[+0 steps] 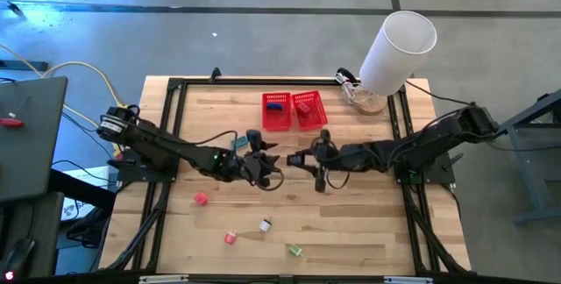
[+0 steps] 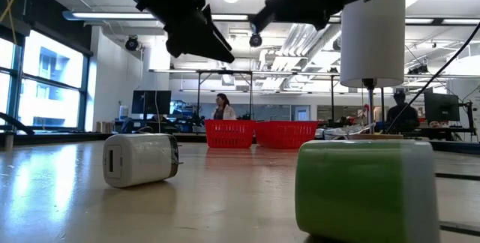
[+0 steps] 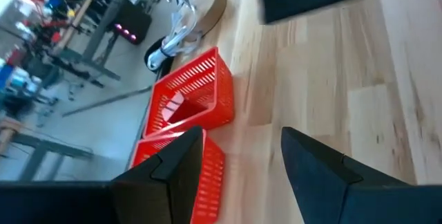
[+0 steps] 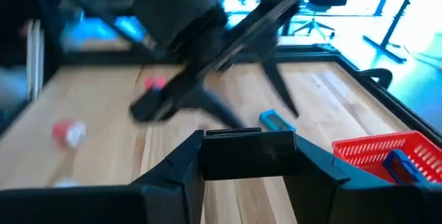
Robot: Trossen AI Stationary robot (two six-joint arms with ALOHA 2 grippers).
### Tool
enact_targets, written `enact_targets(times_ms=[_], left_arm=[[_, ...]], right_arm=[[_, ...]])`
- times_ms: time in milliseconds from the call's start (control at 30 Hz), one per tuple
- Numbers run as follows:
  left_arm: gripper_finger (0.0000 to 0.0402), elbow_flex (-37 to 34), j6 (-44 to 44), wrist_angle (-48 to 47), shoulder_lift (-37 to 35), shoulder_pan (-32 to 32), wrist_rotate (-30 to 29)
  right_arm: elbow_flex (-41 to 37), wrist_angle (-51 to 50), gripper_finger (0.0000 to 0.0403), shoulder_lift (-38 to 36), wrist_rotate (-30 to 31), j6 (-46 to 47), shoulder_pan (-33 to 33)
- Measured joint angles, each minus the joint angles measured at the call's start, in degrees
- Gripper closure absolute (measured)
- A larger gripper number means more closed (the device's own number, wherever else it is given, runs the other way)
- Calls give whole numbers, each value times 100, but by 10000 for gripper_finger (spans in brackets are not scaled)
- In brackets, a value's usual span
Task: Pick & Place Office items
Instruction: Put the black digital clock into the left red bin
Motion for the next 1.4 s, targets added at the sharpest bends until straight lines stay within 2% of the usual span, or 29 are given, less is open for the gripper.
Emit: enact_targets(times_ms=[233,333,833,1033,1100,1267,1400], left_arm=[[214,-5,-1050,50,4,383,9],[214,-5,-1184,58,4,459,-2],[214,-9,249,1665,84,120,13],[214,-9,808,2576,535,194,20],[214,-7,1082,2816,684,181,-97],[215,-9,1830,3495,968,21,-888],[237,-9,1974,3588,1001,-54,-968]], right_arm=[[2,-18,257,0,-48,1045,-466],[2,-12,258,40,-23,1307,-635],[2,204,257,46,-62,1542,-973],[-7,307,257,46,-170,1542,-975],[-9,284,257,46,-172,1544,-973],[-6,297,257,46,-205,1561,-973],[-4,307,257,46,-214,1559,-971]])
